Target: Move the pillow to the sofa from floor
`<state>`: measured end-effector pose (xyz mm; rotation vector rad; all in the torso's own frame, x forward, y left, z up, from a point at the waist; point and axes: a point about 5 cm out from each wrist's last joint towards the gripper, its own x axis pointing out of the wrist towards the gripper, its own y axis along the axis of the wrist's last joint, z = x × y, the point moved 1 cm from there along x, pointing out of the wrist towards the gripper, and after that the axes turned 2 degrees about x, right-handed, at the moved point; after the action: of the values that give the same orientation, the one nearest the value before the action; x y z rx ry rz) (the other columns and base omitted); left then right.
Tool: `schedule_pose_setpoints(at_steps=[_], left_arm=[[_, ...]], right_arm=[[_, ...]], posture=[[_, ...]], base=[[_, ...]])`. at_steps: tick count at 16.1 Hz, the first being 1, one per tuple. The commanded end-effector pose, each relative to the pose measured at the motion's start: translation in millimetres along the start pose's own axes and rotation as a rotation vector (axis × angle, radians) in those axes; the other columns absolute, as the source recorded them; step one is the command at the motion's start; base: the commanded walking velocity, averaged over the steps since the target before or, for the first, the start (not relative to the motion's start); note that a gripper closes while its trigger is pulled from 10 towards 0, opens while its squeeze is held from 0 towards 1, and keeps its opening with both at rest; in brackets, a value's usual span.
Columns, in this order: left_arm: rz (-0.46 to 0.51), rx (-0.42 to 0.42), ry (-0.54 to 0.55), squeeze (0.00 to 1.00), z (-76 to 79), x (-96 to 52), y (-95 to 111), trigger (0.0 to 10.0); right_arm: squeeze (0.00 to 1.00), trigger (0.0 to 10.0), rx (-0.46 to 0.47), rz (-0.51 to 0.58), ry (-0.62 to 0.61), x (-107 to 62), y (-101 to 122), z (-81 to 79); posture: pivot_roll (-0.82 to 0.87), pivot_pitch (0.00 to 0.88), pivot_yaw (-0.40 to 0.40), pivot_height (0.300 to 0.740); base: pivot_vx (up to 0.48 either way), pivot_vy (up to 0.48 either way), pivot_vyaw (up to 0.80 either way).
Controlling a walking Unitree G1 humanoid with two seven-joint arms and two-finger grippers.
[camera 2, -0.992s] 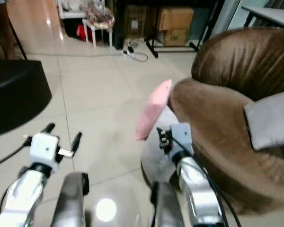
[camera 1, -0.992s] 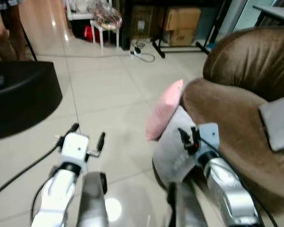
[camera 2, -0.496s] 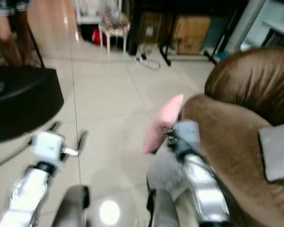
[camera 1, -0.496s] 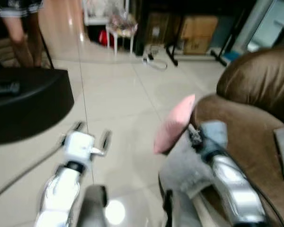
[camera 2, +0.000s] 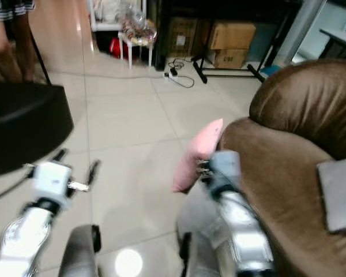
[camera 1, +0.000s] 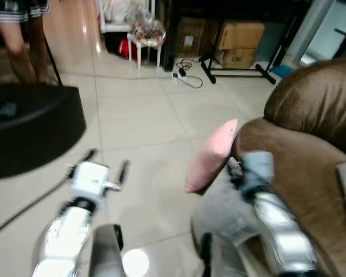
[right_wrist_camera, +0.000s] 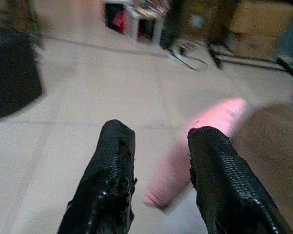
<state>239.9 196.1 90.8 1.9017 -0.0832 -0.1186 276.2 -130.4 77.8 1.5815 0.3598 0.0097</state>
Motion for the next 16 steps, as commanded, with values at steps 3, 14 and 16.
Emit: schedule_pose_setpoints(at_steps=[3,14,16], left_arm=[[0.028,-0.026,-0.029,0.0,11.5,3.9,5.8,10.0],[-0.009,0.0,-0.061,0.0,14.5,6.6,0.8,10.0],[-0.006,0.02,-0.082,0.0,14.8,8.5,0.7,10.0]], right_arm=[[0.0,10.0,-0.02,0.0,-0.046,-3.8,0.9,16.9],[0.0,10.0,0.011,-0.015,-0.045,-0.4,-0.3,15.6],[0.0,10.0,0.055,-0.031,-0.091,1.4,-4.6,22.8]], posture=[[0.01,0.0,-0.122,0.518],[0.01,0.0,-0.12,0.504],[0.01,0.0,-0.116,0.479]], base=[[0.287,0.0,0.0],[0.207,0.0,0.0],[0.0,0.0,0.0]])
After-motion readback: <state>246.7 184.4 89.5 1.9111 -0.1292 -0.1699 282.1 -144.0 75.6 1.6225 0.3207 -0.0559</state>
